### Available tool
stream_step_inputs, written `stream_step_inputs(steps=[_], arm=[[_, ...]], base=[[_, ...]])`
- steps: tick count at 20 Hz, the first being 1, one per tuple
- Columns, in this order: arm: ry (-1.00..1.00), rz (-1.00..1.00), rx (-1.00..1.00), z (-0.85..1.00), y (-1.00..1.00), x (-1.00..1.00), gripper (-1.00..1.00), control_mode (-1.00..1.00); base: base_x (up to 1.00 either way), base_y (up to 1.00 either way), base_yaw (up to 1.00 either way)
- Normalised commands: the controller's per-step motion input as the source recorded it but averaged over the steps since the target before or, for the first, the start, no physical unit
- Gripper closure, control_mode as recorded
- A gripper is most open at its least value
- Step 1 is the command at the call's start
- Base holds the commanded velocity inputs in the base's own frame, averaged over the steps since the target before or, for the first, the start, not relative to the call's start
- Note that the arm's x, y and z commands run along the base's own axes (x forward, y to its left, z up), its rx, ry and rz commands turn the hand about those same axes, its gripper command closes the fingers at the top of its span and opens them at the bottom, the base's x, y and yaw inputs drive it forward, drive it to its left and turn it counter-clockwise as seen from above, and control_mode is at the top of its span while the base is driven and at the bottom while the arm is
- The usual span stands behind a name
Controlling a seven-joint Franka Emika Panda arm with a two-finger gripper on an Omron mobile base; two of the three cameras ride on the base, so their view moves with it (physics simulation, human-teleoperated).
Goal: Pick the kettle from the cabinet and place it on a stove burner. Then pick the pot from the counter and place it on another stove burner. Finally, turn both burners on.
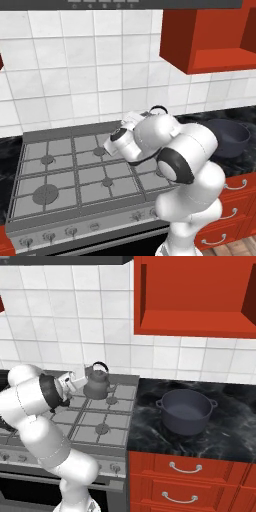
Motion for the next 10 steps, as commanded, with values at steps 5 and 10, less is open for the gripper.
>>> stream_step_inputs(steps=[5,10], arm=[[-0.11,0.0,0.0,-0.3,-0.2,0.2,1.0,-1.0],[-0.09,0.0,0.0,-0.32,-0.18,0.19,1.0,-1.0]], base=[[0.0,0.0,0.0],[0.0,0.0,0.0]])
